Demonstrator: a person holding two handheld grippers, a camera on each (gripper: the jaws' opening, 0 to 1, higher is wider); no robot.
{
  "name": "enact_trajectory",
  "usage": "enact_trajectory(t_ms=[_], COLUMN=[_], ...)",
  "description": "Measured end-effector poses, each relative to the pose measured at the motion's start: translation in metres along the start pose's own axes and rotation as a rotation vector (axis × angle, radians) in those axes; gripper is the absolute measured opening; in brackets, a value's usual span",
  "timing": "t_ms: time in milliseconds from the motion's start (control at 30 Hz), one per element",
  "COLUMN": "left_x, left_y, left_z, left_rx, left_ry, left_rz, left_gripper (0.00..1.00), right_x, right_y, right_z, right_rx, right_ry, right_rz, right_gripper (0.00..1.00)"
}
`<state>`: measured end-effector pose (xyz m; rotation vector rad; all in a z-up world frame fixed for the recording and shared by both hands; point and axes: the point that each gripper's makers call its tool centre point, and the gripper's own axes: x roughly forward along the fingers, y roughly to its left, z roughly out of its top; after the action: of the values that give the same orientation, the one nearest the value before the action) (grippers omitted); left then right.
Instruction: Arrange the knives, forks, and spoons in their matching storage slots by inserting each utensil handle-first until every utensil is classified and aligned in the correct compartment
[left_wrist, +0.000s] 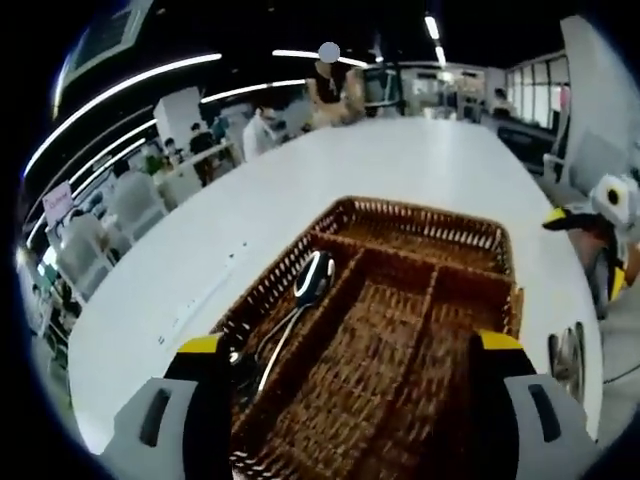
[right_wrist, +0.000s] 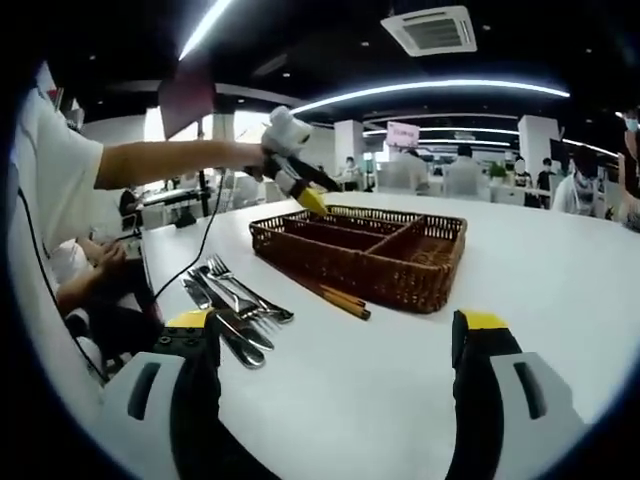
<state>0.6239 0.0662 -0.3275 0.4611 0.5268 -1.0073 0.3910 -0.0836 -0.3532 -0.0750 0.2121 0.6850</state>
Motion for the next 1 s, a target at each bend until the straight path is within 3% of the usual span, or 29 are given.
enact_trajectory(t_ms=[833,1000], left_x=[-0.030,-0.033], left_y=[-0.019,-0.022], left_z=[-0.011,-0.017], left_rx=[-0.045,-0.048], left_ry=[-0.071,-0.061], left_rz=[0.073,0.079], left_gripper=[0.99,0.99], right_x=[-0.006,-0.006], right_y=[0.019,0.024], right_z=[0.006,0.007], right_rx=[-0.009,-0.013], right_ry=[-0.016,-0.016], right_rz=[0.026,0.034], right_gripper=[1.00,1.00])
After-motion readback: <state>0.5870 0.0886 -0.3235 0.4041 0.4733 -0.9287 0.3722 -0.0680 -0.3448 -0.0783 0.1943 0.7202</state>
